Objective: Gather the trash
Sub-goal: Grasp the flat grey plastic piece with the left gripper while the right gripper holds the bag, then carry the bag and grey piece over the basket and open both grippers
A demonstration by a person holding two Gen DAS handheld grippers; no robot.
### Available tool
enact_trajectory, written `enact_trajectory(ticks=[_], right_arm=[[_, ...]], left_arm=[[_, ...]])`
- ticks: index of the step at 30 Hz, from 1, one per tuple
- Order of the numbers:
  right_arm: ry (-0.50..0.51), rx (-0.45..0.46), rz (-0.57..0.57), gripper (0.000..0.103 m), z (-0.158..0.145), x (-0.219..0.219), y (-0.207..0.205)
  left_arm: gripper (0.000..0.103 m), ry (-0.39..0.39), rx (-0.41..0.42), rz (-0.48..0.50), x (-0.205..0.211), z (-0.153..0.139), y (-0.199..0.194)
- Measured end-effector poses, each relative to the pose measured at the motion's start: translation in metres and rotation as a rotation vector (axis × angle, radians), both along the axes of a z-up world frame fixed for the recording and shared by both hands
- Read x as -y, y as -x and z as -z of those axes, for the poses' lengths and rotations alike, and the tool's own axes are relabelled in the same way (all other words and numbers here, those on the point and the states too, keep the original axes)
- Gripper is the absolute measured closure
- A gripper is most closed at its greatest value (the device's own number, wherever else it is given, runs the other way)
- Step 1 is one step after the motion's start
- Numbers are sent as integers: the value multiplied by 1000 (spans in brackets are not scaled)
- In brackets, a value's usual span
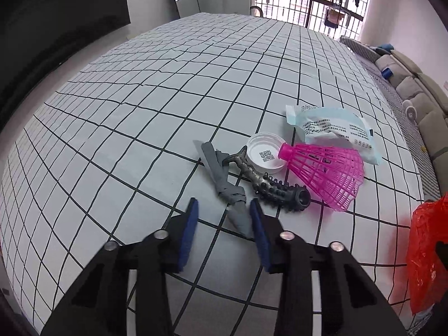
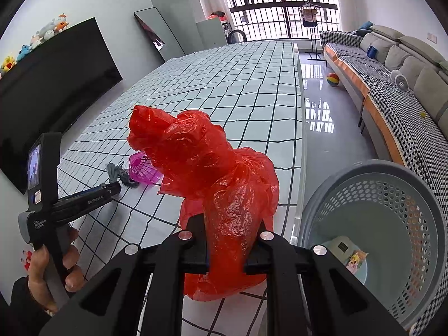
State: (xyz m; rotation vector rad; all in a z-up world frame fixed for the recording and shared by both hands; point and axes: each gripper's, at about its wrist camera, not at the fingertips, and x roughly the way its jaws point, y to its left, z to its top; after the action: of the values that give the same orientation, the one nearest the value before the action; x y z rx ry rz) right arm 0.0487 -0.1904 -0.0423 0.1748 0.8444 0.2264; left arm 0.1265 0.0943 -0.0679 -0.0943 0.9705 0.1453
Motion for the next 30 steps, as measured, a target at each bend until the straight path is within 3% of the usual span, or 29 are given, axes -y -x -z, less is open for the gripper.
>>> enact_trajectory(ticks=[1,2,17,30], right_arm=[[1,0,0,89,0,0,0],[2,1,1,89,-1,0,1],[12,15,-3,89,-8,-1,17],[14,13,112,89,-10,55,49]], left_arm=[[87,13,0,9,-1,0,1],[89,23,0,14,-2,-1,2],[89,-21,98,53,3,-33,53],[89,24,178,321,112,-66,77]])
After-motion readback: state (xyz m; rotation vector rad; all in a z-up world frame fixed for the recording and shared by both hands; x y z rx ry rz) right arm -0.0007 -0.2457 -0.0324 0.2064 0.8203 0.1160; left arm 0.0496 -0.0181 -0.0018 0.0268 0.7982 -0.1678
